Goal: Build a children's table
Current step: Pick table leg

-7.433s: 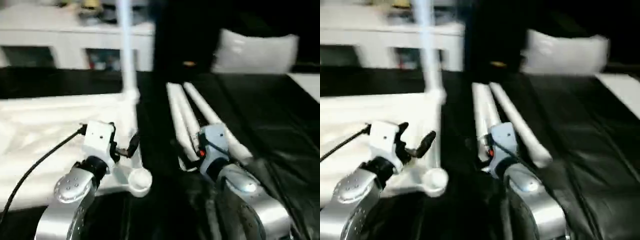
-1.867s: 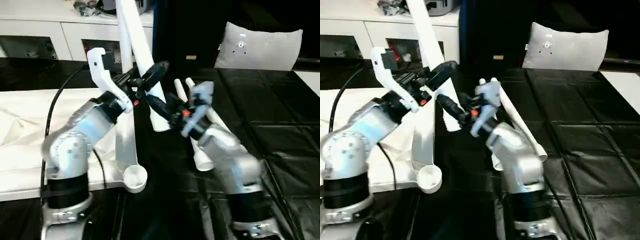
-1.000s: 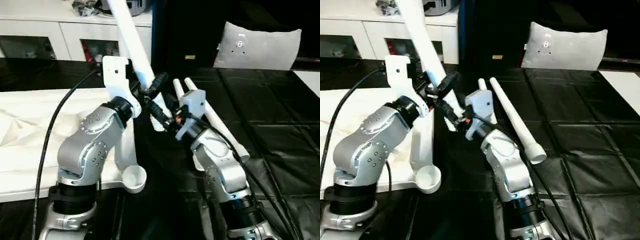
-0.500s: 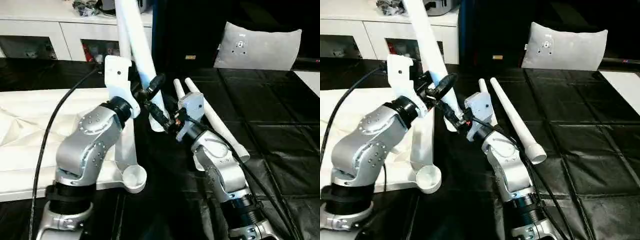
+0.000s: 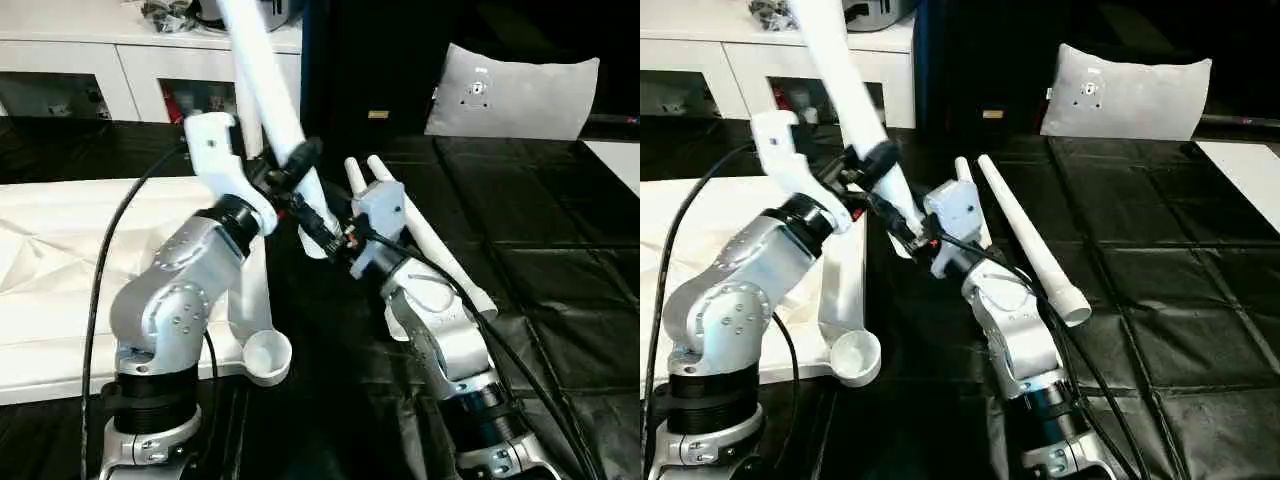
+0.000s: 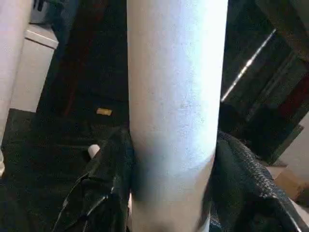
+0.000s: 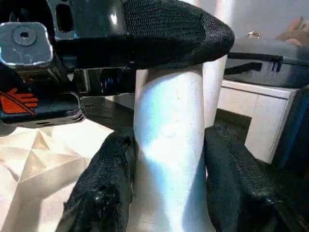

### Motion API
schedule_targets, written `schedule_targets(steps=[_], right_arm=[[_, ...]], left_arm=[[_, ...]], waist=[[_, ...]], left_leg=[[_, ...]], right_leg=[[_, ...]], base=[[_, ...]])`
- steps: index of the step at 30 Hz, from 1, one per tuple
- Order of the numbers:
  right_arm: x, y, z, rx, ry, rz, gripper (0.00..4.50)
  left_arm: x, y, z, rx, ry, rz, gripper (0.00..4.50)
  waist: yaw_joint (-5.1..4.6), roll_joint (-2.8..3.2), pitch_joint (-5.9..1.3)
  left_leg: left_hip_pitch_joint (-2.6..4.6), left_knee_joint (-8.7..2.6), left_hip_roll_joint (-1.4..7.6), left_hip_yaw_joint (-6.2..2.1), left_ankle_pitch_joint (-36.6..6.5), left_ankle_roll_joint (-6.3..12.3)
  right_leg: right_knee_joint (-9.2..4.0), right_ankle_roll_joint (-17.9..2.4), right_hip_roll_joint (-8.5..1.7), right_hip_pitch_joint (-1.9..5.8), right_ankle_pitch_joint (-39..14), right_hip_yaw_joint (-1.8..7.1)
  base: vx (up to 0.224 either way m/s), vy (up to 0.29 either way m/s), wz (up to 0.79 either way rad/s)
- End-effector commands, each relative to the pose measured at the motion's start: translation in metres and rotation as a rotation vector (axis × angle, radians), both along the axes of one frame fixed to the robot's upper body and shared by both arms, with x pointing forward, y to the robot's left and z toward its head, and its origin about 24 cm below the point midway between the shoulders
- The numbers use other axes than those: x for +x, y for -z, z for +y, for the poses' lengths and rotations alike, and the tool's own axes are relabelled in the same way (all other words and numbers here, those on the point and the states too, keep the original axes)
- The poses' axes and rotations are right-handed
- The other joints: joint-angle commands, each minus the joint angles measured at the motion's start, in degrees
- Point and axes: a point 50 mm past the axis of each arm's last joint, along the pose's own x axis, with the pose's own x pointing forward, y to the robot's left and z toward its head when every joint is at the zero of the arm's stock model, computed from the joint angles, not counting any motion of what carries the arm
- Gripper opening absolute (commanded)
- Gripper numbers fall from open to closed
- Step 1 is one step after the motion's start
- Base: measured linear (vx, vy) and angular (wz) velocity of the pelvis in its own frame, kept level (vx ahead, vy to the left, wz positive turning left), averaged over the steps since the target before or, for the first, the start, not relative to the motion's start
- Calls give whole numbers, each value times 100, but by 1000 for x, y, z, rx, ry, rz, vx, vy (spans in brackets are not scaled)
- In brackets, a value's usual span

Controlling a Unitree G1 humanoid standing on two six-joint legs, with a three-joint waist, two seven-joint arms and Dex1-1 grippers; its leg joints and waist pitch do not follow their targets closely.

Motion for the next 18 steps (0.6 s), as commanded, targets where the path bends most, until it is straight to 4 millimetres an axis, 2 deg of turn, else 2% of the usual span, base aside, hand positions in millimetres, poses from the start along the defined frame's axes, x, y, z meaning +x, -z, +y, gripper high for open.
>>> schedule_targets(steps=[1,3,4,6,8,10,12,17,18], right_arm=[[1,2,3,-15,-8,9,184],[1,2,2,-2,-11,18,184],[1,1,2,2,-12,20,219],[2,0,1,5,-11,17,219],[3,-1,-1,7,-13,14,258],[2,-3,-2,27,-32,27,265],[1,-5,-3,45,-47,33,292],[-2,-16,-18,194,-105,99,316],[-2,-16,-18,194,-105,99,340]], left_arm=[[1,-5,0,0,0,-12,200],[2,-5,2,1,-8,-8,200],[2,-5,2,-1,-9,-6,200],[3,-5,4,0,-19,0,200],[5,-6,6,2,-31,3,199],[6,-6,8,4,-39,4,199],[7,-6,11,11,-48,5,199],[10,-7,20,41,-36,4,199],[10,-7,20,41,-36,4,199]], waist=[[-11,16,-353],[-10,31,-358],[-7,29,-352],[-6,27,-355],[-10,34,-354],[-14,34,-356],[-14,39,-356],[-4,48,-365],[5,54,-374]], left_leg=[[-19,-387,-46,116,-532,18],[-12,-382,-48,118,-499,25],[-11,-387,-46,117,-516,22],[-17,-386,-46,115,-491,14],[-9,-386,-48,114,-511,5],[-9,-385,-52,113,-542,14],[-9,-385,-51,111,-531,34],[2,-386,-50,103,-403,84],[7,-383,-41,101,-357,86]], right_leg=[[-347,-872,-217,381,-464,100],[-341,-882,-215,377,-399,98],[-344,-887,-216,377,-417,98],[-335,-892,-219,386,-376,99],[-340,-887,-215,382,-398,97],[-337,-885,-212,389,-404,96],[-338,-896,-213,389,-379,98],[-314,-913,-207,402,-154,97],[-303,-926,-217,401,-91,92]], base=[[0,0,0],[0,0,0],[0,0,0],[0,0,0],[0,0,0],[0,0,0],[0,0,0],[0,0,0],[0,0,0]])
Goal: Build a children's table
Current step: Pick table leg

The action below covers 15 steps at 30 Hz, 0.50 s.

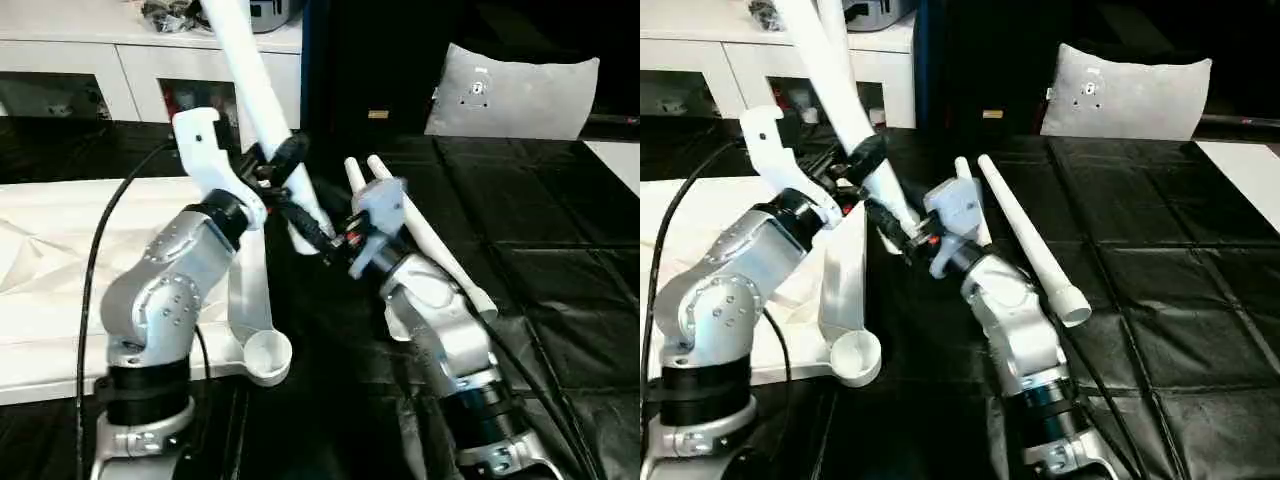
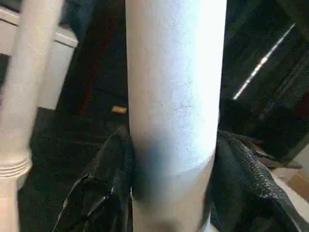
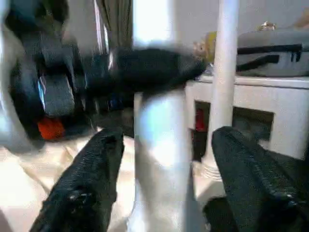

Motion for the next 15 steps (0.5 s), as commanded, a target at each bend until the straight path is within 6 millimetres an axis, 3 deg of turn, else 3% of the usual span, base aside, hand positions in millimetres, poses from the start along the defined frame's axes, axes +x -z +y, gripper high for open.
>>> schedule_targets(steps=[1,4,7,8,10,11,14,15], right_arm=[[-1,-4,-6,40,-7,10,340],[4,-19,-33,248,22,98,351],[8,-24,-45,330,42,148,388],[11,-27,-59,362,39,207,394],[11,-29,-67,354,-6,236,411],[8,-31,-69,358,-43,241,434],[3,-34,-73,338,-126,262,443],[1,-35,-74,322,-160,269,447]], left_arm=[[1,-8,-1,-3,20,-26,199],[2,-14,9,-8,65,-28,199],[1,-18,12,-23,106,-27,199],[-2,-24,15,-69,180,-27,199],[-5,-30,16,-129,245,-32,199],[-6,-33,16,-146,281,-37,199],[-12,-39,13,-138,395,-60,199],[-14,-42,12,-131,443,-70,197]], waist=[[3,54,-374],[10,38,-362],[22,41,-353],[27,27,-365],[42,35,-364],[56,21,-368],[70,0,-378],[74,4,-371]], left_leg=[[7,-383,-41,102,-360,81],[19,-387,-55,117,-416,55],[29,-396,-71,116,-507,-38],[33,-389,-101,115,-434,-113],[40,-379,-96,122,-405,-149],[11,-376,-108,123,-324,-138],[-16,-373,-115,121,-173,-82],[-5,-368,-108,126,-154,-70]], right_leg=[[-305,-925,-217,401,-92,94],[-322,-963,-210,399,-236,99],[-336,-876,-207,379,-489,97],[-318,-850,-188,392,-506,92],[-324,-854,-182,377,-460,91],[-317,-878,-190,409,-372,90],[-307,-872,-197,450,-299,85],[-317,-868,-198,425,-314,82]], base=[[0,0,0],[0,0,0],[0,0,0],[0,0,0],[0,0,0],[0,0,0],[0,0,0],[0,0,0]])
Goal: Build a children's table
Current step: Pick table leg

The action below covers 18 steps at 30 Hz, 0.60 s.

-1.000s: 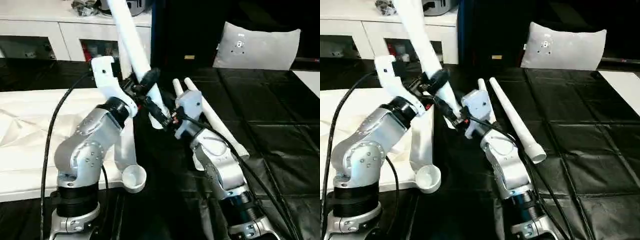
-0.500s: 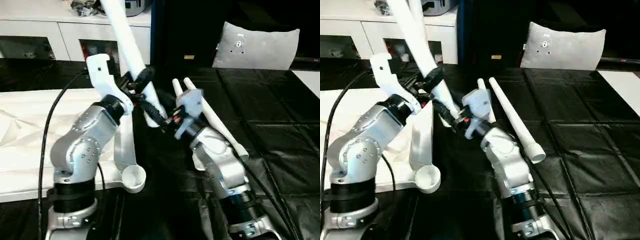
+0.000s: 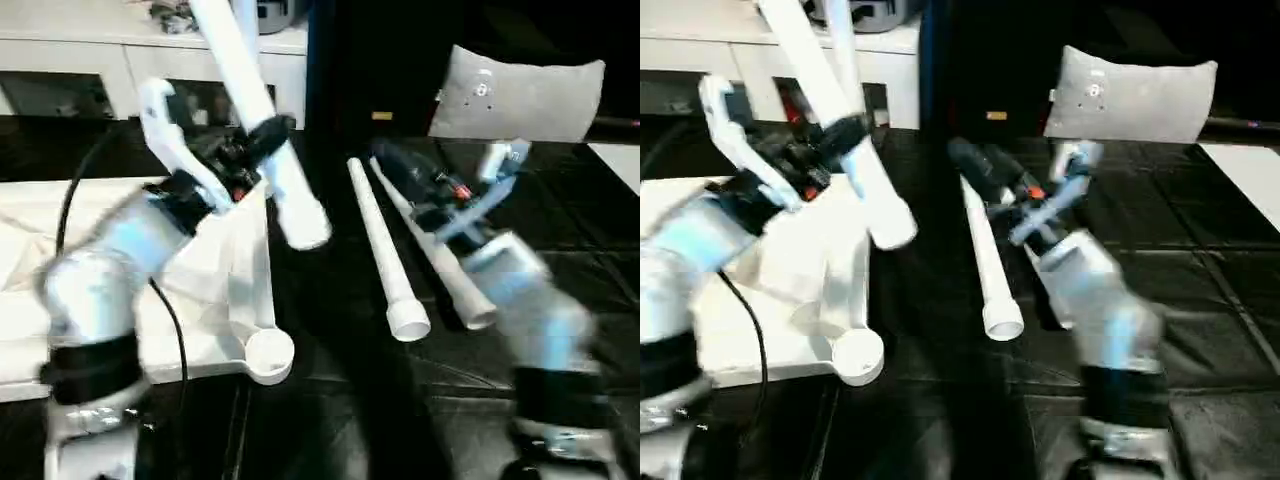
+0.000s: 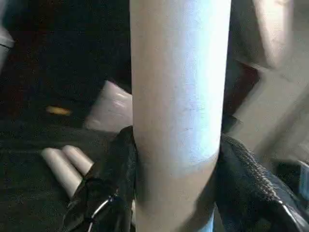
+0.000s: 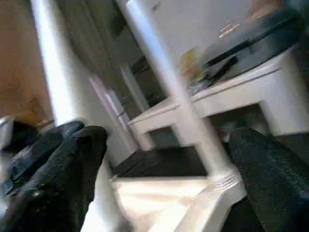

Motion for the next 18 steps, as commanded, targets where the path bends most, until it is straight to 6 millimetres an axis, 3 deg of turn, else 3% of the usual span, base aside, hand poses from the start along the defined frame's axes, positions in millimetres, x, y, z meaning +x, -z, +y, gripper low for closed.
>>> schedule_targets(steps=[1,7,10,17,18], right_arm=[[-6,-7,2,-1,-85,-18,447],[-21,-12,1,-95,-283,-52,450],[-27,-14,3,-108,-352,-60,450],[-41,-17,16,-193,-595,-82,450],[-41,-16,16,-194,-598,-81,420]], left_arm=[[-5,-14,-7,0,110,-58,197],[-17,-27,-14,62,371,-150,195],[-20,-29,-16,76,431,-176,194],[-28,-29,-32,138,624,-226,193],[-28,-29,-32,138,625,-226,193]], waist=[[45,1,-374],[97,10,-343],[121,-9,-348],[169,13,-350],[165,7,-351]], left_leg=[[-13,-373,-95,128,-172,-57],[3,-391,-77,137,-363,-100],[3,-394,-63,139,-338,-96],[7,-396,-49,139,-346,-102],[0,-397,-50,137,-339,-106]], right_leg=[[-334,-876,-208,420,-345,84],[-385,-826,-229,389,-965,91],[-382,-864,-236,385,-925,88],[-377,-954,-261,391,-919,87],[-374,-969,-257,400,-913,85]], base=[[0,0,0],[0,0,0],[0,0,0],[0,0,0],[0,0,0]])
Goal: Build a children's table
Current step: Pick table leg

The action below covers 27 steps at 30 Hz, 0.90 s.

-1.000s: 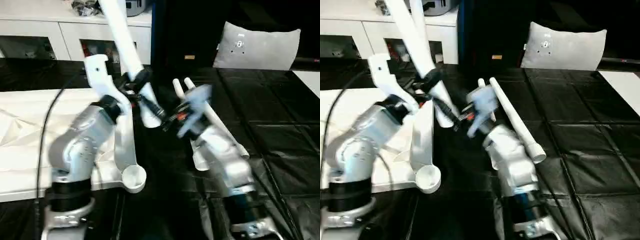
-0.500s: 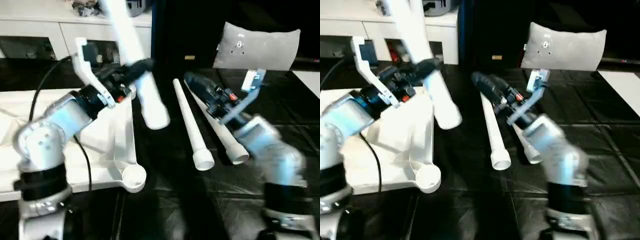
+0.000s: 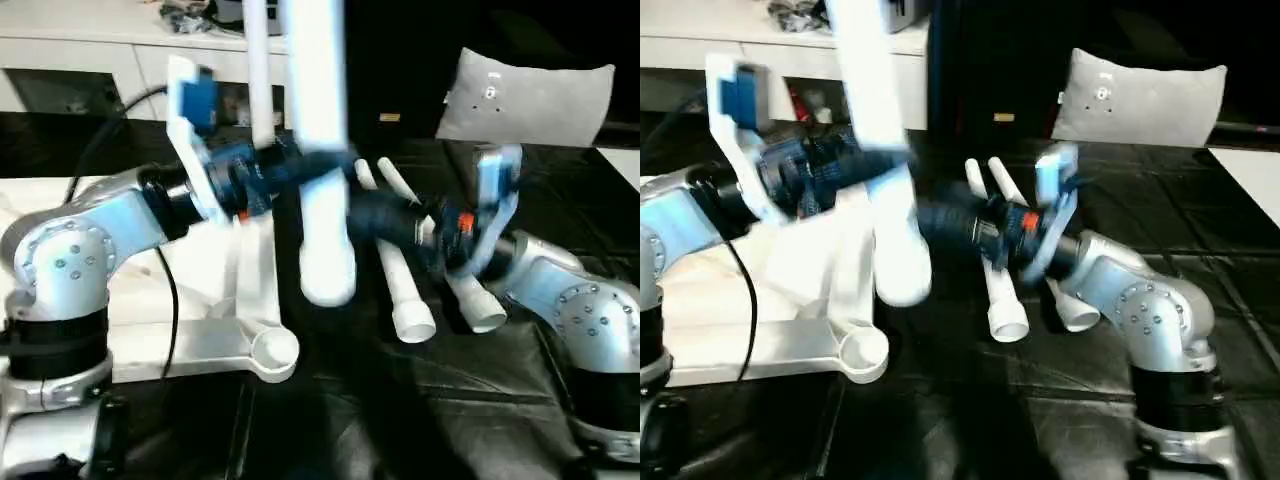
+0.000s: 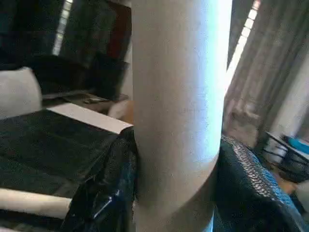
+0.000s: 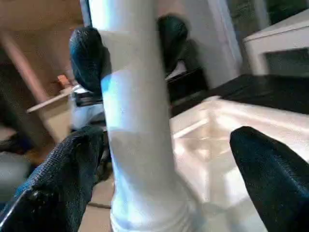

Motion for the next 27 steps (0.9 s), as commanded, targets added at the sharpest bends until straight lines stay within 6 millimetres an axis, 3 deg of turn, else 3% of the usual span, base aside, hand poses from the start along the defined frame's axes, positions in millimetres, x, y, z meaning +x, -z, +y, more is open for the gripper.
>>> schedule_targets(steps=[1,9,14,20,26,27], right_arm=[[-2,-6,5,-38,-51,-35,420],[-4,3,13,-138,-110,-39,362],[-3,9,13,-186,-112,-30,324],[-3,9,13,-172,-126,-32,268],[-4,9,13,-166,-133,-41,241],[-4,9,13,-166,-131,-42,236]], left_arm=[[-2,-8,-8,10,47,-60,193],[1,-5,-17,34,103,-91,193],[3,-4,-19,48,111,-107,193],[2,-2,-19,56,120,-112,193],[5,1,-18,72,94,-114,193],[6,1,-18,78,86,-115,193]], waist=[[20,13,-347],[20,8,-345],[17,47,-342],[16,49,-345],[8,37,-344],[5,12,-346]], left_leg=[[-4,-401,-44,137,-356,-123],[1,-406,-39,132,-479,-190],[12,-412,-31,128,-525,-192],[20,-419,-21,126,-654,-186],[3,-425,-20,120,-664,-176],[5,-424,-17,124,-644,-165]], right_leg=[[-378,-987,-251,383,-914,96],[-407,-889,-261,384,-1231,84],[-397,-980,-264,379,-1099,63],[-406,-1022,-280,376,-1197,44],[-402,-1032,-288,390,-1193,31],[-405,-1026,-286,389,-1183,31]], base=[[0,0,0],[0,0,0],[0,0,0],[0,0,0],[0,0,0],[0,0,0]])
